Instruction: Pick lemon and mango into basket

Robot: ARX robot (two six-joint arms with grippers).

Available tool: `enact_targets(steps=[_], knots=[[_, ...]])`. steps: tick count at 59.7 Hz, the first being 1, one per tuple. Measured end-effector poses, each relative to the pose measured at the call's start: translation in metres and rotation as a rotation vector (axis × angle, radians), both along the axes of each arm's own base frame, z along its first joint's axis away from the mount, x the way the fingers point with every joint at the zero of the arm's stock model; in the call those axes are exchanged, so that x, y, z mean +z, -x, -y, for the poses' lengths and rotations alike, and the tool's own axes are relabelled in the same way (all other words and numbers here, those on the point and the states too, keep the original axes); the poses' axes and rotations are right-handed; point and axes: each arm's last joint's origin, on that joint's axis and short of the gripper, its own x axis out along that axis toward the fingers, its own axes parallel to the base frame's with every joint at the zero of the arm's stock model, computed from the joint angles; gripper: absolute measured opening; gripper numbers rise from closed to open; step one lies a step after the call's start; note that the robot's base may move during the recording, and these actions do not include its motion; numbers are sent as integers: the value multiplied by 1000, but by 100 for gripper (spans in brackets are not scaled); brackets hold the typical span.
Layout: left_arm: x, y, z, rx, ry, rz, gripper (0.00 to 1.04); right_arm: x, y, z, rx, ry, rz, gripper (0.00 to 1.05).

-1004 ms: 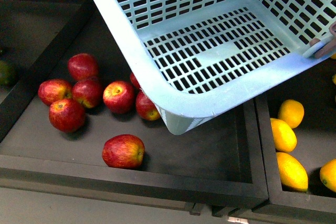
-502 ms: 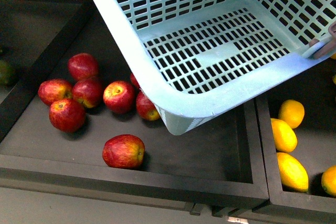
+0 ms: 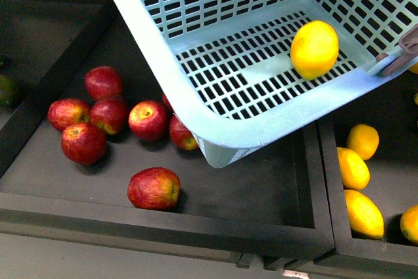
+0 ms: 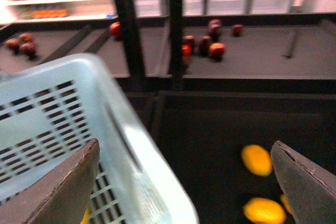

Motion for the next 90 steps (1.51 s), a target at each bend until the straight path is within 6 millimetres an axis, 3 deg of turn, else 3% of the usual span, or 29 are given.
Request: enact_targets(steps=[4,7,18,34,47,86,90], knots=[[-1,0,0,0,0,-2,4,5,9,7,-54,-11,29,96],[-1,0,0,-2,0,-2,4,6,15,5,-6,10,66,86],[-2,1,2,-12,3,-9,4,-35,54,-15,25,26,39,43],[-2,0,2,-8,-2,-3,4,-57,84,-25,25,31,36,1],[-2,0,1,-8,-2,-3,4,-70,105,-39,31,31,38,2],[-2,0,2,-10,-1,-4,4,-88,139,-39,23,32,56,2],[-2,0,2,-10,0,-4,4,-87,140,-39,23,32,65,10]])
